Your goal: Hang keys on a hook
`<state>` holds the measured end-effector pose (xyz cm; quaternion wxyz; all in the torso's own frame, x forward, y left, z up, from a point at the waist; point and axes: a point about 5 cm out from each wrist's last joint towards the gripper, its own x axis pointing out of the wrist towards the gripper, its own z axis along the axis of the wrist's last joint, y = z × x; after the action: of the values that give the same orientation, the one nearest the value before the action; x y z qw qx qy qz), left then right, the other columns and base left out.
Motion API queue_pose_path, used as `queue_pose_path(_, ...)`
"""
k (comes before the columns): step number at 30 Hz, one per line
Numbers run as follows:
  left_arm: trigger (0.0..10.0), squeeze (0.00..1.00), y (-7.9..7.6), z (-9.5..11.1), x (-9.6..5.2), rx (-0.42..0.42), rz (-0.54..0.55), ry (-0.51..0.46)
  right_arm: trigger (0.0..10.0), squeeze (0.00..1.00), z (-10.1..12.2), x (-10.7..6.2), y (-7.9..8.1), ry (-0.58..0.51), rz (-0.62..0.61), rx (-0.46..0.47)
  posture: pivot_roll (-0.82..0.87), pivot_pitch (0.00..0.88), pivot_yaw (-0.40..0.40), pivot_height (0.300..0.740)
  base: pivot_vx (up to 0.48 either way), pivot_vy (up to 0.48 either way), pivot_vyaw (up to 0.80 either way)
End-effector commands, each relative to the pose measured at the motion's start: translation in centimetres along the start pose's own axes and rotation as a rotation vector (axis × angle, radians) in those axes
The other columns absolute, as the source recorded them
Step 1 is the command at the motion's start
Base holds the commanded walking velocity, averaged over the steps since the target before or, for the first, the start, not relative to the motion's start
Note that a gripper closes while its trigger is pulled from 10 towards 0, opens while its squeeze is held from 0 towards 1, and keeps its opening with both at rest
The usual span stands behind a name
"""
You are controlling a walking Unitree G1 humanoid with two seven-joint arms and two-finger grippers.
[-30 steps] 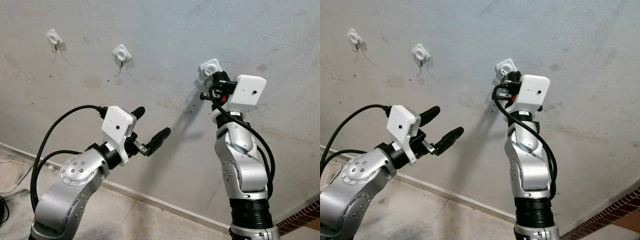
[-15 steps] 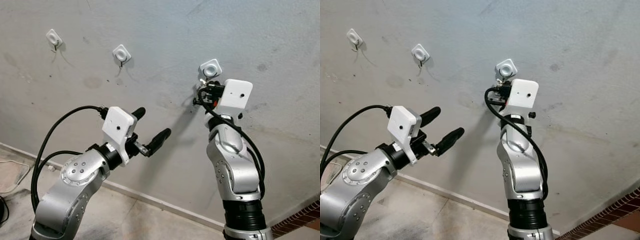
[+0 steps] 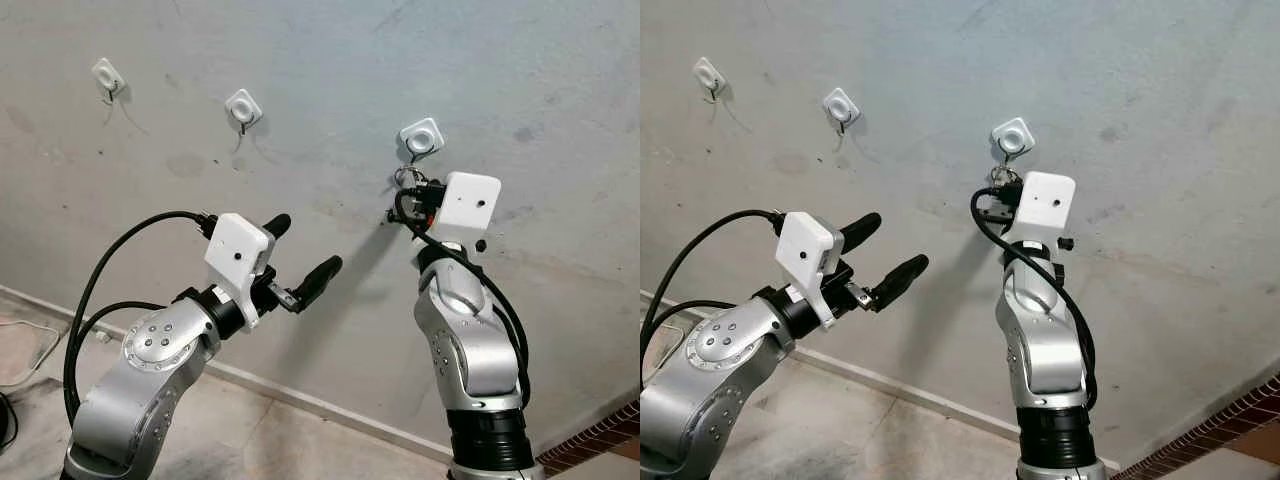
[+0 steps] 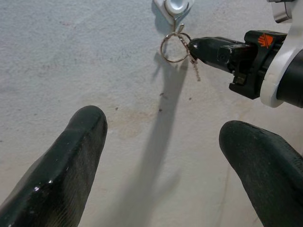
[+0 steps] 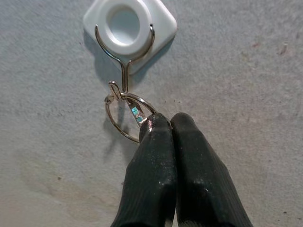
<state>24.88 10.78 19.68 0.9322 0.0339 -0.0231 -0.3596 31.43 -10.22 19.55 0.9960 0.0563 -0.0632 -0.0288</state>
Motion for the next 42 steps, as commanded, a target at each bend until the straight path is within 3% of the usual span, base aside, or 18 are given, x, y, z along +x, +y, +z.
queue_pose_path(1, 10.0, 0.0, -0.1, 0.3, 0.2, 0.01, -0.005, -0.01, 10.0, 0.0, 0.4, -0.3, 0.2, -0.023, 0.011, 0.005, 0.23, 0.0, -0.024, 0.74, 0.0, 0.0, 0.0)
queue_pose_path(16, 10.0, 0.0, -0.2, 0.8, 0.4, 0.021, -0.017, -0.029, 10.0, 0.0, 0.3, -0.5, 0.3, -0.038, 0.028, -0.003, 0.23, 0.0, -0.018, 0.74, 0.0, 0.0, 0.0)
queue_pose_path(17, 10.0, 0.0, -0.2, 0.8, 0.4, 0.021, -0.018, -0.028, 10.0, 1.0, 0.3, -0.5, 0.3, -0.037, 0.029, 0.005, 0.23, 0.0, -0.018, 0.74, 0.0, 0.0, 0.0)
queue_pose_path(34, 10.0, 0.0, -0.2, 0.7, 0.4, 0.025, -0.027, -0.023, 10.0, 1.0, 0.2, -0.5, 0.4, -0.042, 0.036, 0.013, 0.23, 0.0, -0.017, 0.74, 0.0, 0.0, 0.0)
queue_pose_path(42, 10.0, 0.0, -0.3, 0.7, 0.5, 0.023, -0.031, -0.025, 10.0, 1.0, 0.1, -1.1, -1.5, -0.077, -0.015, -0.097, 0.23, 0.0, -0.017, 0.74, 0.0, 0.0, 0.0)
